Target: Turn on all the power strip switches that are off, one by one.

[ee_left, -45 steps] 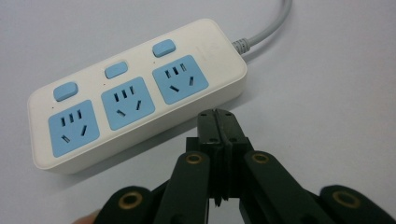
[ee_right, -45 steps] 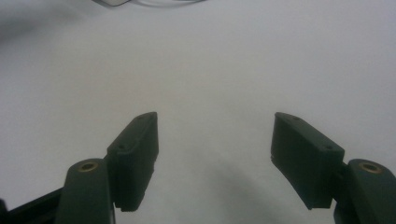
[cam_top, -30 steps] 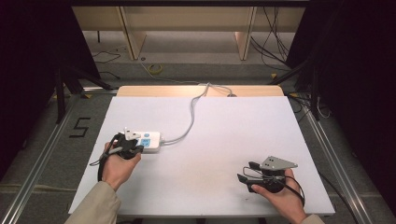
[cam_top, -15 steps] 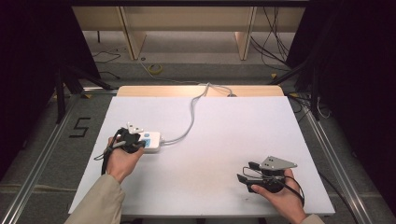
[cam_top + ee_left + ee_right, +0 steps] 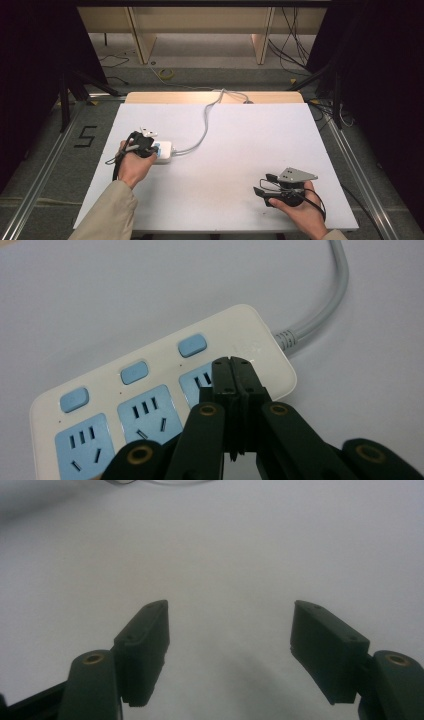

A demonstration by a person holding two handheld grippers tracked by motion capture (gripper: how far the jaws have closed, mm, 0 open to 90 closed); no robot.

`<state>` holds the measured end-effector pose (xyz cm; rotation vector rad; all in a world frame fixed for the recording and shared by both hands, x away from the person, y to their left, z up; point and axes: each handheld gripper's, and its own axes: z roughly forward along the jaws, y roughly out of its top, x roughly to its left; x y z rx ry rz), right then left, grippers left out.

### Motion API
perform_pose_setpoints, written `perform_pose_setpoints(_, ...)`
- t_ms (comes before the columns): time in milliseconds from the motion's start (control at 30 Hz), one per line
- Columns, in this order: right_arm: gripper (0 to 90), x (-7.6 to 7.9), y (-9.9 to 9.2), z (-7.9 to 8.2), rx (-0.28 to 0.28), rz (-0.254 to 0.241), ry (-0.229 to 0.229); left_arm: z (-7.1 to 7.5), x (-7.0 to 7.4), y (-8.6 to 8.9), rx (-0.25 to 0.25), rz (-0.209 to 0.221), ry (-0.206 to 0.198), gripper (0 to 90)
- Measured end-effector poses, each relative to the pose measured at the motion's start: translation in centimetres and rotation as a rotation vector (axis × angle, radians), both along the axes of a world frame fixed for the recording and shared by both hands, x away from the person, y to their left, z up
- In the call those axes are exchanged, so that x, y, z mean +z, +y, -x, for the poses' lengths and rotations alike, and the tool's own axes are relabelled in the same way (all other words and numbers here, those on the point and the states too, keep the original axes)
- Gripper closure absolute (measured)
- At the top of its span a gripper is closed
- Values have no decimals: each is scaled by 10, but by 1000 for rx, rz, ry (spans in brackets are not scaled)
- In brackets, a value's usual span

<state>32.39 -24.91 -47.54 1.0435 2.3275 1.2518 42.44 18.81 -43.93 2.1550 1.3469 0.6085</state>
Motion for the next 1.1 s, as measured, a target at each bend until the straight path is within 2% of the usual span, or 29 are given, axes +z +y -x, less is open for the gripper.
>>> perform_pose_setpoints(333, 327, 0, 0, 0, 3, 3, 4, -12, 3, 1, 10, -9, 13, 899)
perform_pose_setpoints(600, 327, 0, 0, 0, 2, 3, 4, -18, 5, 2, 21, -5, 18, 899)
perform_pose_setpoints(1100, 327, 0, 0, 0, 4, 6, 2, -29, 9, 1, 21, -24, 26, 899)
